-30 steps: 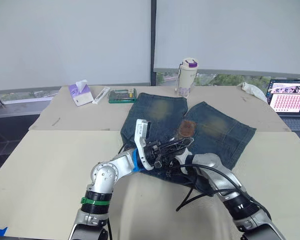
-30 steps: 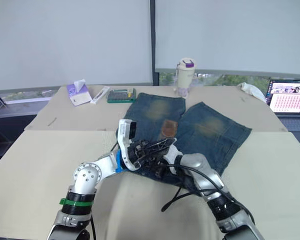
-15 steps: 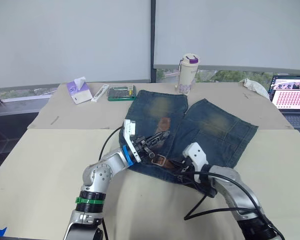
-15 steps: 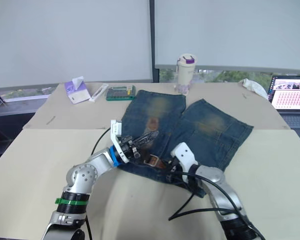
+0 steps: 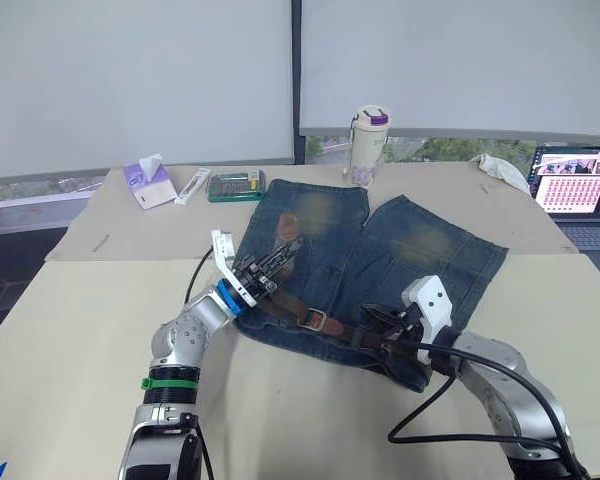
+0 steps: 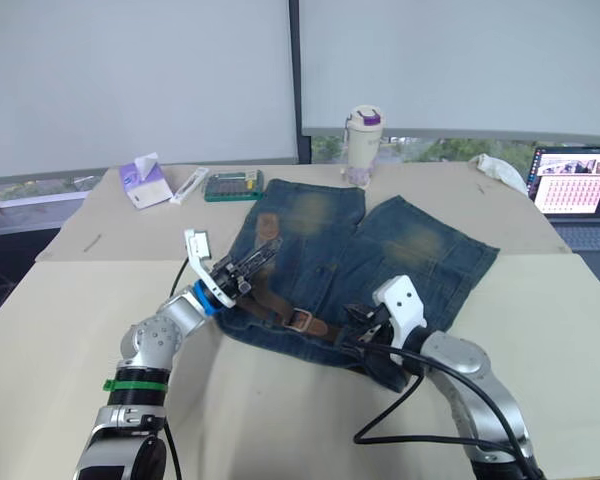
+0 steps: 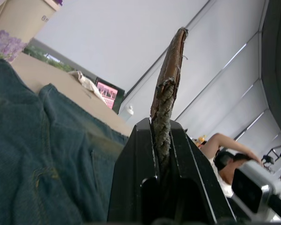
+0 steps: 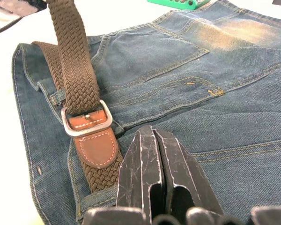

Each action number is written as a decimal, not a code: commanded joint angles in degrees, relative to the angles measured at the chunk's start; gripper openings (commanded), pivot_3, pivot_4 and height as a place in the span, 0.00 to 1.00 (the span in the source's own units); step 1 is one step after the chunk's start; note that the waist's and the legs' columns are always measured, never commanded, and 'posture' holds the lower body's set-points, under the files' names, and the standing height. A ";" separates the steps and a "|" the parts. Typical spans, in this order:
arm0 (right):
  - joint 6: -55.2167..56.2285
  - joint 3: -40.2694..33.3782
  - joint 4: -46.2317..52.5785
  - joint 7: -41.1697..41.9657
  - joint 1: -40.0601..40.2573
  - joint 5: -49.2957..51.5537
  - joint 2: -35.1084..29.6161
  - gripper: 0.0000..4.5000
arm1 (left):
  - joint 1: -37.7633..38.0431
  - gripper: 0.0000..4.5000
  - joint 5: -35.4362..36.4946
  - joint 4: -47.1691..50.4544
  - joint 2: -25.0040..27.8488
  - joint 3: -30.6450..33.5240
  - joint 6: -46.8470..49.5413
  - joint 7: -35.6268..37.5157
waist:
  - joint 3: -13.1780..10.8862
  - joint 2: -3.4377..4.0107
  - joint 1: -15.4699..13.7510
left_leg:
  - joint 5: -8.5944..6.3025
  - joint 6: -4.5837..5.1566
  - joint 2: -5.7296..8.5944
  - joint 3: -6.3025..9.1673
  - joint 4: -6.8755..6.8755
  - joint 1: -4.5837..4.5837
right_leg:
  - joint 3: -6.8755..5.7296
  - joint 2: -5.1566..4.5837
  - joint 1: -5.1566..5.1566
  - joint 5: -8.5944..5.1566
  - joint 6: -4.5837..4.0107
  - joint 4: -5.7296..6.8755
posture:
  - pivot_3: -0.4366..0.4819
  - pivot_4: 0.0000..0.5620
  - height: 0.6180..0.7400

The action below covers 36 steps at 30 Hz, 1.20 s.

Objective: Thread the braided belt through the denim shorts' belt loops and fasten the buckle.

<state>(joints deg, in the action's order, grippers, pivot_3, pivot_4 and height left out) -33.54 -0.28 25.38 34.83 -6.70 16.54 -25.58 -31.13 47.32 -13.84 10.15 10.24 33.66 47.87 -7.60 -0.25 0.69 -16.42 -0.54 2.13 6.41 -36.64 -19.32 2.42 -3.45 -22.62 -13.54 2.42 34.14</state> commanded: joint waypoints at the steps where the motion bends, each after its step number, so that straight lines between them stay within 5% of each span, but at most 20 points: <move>1: -0.10 2.32 2.47 0.29 -0.54 0.66 -0.14 0.00 | -0.48 0.00 -0.70 0.67 0.00 -0.76 -0.70 2.07 | 0.00 0.00 0.00 | 0.00 0.00 0.00 0.00 0.00 0.00 | 0.00 0.00 0.00 0.00 0.00 0.01 | 0.48 0.27 1.00; 10: 5.26 14.31 -8.05 3.30 -7.97 -5.23 1.20 0.00 | 1.13 0.00 0.85 -1.86 1.26 6.44 -2.09 0.32 | -0.01 -0.01 0.38 | 0.01 0.00 -0.05 -0.01 0.02 0.04 | 0.00 0.04 -0.06 0.14 -0.23 0.08 | 0.48 0.27 1.00; 17: 9.76 16.97 -16.45 4.92 -13.60 -8.01 3.09 0.00 | 3.27 0.00 0.87 -0.61 1.15 10.10 -2.64 -3.42 | -0.01 -0.02 0.01 | 0.06 -0.09 -0.02 -0.02 0.03 0.01 | 0.00 0.00 -0.16 0.27 -0.43 0.14 | 0.48 0.27 1.00; 36: 9.89 13.23 -16.52 8.71 -15.64 -4.93 3.79 0.00 | 5.27 0.00 1.60 4.25 -0.44 10.46 -1.53 -7.71 | -0.01 -0.03 0.13 | 0.13 -0.21 -0.01 -0.06 0.03 -0.01 | 0.05 0.00 -0.45 0.33 -0.53 0.72 | 0.48 0.27 1.00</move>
<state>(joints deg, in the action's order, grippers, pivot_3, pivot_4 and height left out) -23.62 14.71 5.82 43.33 -21.89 9.93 -21.86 -25.81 47.60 -11.85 9.61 20.32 32.49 40.03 -7.61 -0.28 0.82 -16.29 -0.75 2.12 6.34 -36.61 -19.32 2.47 -3.44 -23.07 -13.22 1.89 34.86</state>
